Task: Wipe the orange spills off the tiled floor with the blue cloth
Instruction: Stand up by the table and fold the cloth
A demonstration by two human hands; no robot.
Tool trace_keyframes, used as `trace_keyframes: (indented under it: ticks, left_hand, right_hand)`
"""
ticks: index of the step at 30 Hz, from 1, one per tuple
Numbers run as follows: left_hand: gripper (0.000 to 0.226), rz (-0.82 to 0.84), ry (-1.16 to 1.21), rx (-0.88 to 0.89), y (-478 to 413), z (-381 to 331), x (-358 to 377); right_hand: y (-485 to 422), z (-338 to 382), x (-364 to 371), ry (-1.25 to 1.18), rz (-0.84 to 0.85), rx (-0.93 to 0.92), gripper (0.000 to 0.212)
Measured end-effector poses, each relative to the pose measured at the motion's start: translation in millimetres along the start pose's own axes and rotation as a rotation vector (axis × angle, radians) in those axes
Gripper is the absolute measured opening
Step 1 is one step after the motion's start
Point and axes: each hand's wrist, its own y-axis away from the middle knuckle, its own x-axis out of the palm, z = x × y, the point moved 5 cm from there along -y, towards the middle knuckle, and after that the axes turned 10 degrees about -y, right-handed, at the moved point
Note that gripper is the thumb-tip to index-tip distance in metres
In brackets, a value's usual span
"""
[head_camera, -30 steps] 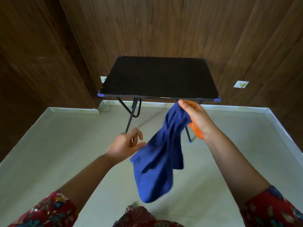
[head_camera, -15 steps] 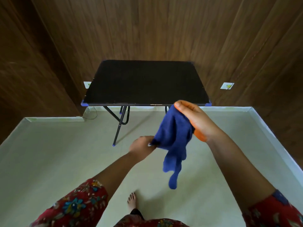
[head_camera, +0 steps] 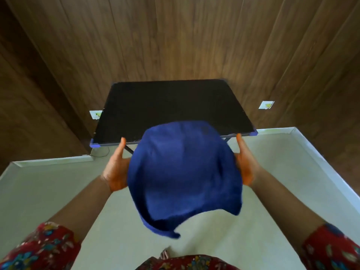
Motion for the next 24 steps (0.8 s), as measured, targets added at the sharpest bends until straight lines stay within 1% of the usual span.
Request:
trace_keyframes:
  ticks: [1,2,4,5,8,10,11,13,14,15,16,18,19,20,22,23,24]
  left_hand:
    - [0.083,-0.024,-0.034,0.005,-1.9,3.3,-8.2]
    - [0.077,-0.053,-0.089,0.028,-2.5,3.5,-13.0]
    - [0.048,-0.145,-0.220,0.060,-4.3,-4.7,-23.5]
    - [0.038,-0.187,-0.274,0.068,-7.1,-10.2,-29.4]
    - [0.021,-0.263,-0.501,0.072,-17.3,-25.9,-48.7]
    - [0.020,-0.331,-0.722,0.065,-22.2,-32.5,-57.9]
    - [0.021,-0.380,-0.818,0.085,-24.9,-37.0,-62.5]
    - [0.015,-0.500,-0.972,0.171,-29.2,-50.3,-69.6]
    - [0.018,-0.550,-1.031,0.193,-32.4,-57.2,-76.4]
    - [0.024,-0.586,-1.060,0.200,-35.2,-62.2,-81.1]
    - [0.030,-0.621,-1.052,0.209,-36.9,-67.2,-87.7]
    - [0.039,-0.682,-0.934,0.280,-37.9,-79.8,-96.2]
    - [0.037,-0.688,-0.852,0.323,-36.9,-86.0,-98.4]
    - [0.030,-0.672,-0.774,0.347,-36.6,-91.6,-99.8]
    - [0.022,-0.569,-0.669,0.310,-35.6,-97.7,-97.8]
    - [0.023,-0.500,-0.675,0.264,-33.9,-98.6,-95.4]
    - [0.027,-0.425,-0.736,0.213,-32.0,-98.9,-91.7]
  right_hand:
    - [-5.9,-8.1,4.3,0.032,0.027,0.061,0.063]
    - [-10.3,-9.8,7.0,0.062,0.033,0.082,0.051]
    - [-24.7,-2.2,7.1,0.127,-0.010,0.036,0.031]
    - [-32.1,3.1,7.2,0.134,-0.030,-0.004,0.028]
    - [-44.8,16.4,17.0,0.102,-0.022,-0.148,0.024]
    - [-50.0,19.8,20.4,0.119,-0.048,-0.230,0.015]
    - [-51.7,21.5,22.4,0.121,-0.081,-0.269,0.014]
    - [-56.0,25.2,25.4,0.131,-0.138,-0.343,0.013]
    - [-61.5,26.8,27.6,0.161,-0.166,-0.371,0.010]
    - [-65.3,29.4,27.9,0.214,-0.203,-0.396,0.005]
    - [-70.1,32.2,28.3,0.300,-0.243,-0.411,0.008]
    - [-83.8,35.2,29.5,0.503,-0.294,-0.383,0.023]
    - [-88.4,36.7,31.8,0.592,-0.299,-0.371,0.025]
    - [-93.6,38.6,36.5,0.665,-0.281,-0.372,0.022]
    - [-99.2,44.8,49.2,0.764,-0.169,-0.392,0.015]
    - [-99.8,47.3,56.8,0.804,-0.088,-0.379,0.017]
    - [-100.5,49.3,62.1,0.881,-0.010,-0.347,0.024]
